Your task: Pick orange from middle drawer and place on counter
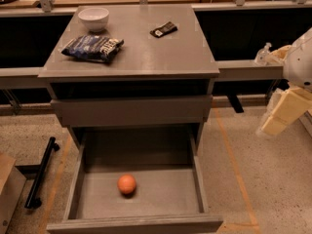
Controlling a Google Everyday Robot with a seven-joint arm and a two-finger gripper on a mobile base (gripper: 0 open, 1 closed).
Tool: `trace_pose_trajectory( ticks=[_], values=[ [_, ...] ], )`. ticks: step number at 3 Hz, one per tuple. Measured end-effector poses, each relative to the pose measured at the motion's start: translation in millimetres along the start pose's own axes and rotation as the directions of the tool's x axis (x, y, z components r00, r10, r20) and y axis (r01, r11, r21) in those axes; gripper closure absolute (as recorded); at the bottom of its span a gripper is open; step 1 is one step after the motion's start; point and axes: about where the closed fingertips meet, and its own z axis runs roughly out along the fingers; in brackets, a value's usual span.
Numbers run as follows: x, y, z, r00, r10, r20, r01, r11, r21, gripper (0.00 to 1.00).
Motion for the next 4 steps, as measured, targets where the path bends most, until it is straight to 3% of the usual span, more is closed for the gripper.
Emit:
trace_pose_trajectory(
  ticks=[1,2,3,4],
  values=[
    [-5,10,35,0.999,0.006,0.037,-0.005,0.9998,-0.017,0.00],
    [-15,29,113,0.996,0.020,0.090,-0.013,0.9972,-0.074,0.00],
    [-15,29,113,0.996,0.020,0.089,-0.013,0.9971,-0.075,0.00],
    [-23,31,139,0.994,0.008,0.105,0.001,0.9963,-0.086,0.00]
  ],
)
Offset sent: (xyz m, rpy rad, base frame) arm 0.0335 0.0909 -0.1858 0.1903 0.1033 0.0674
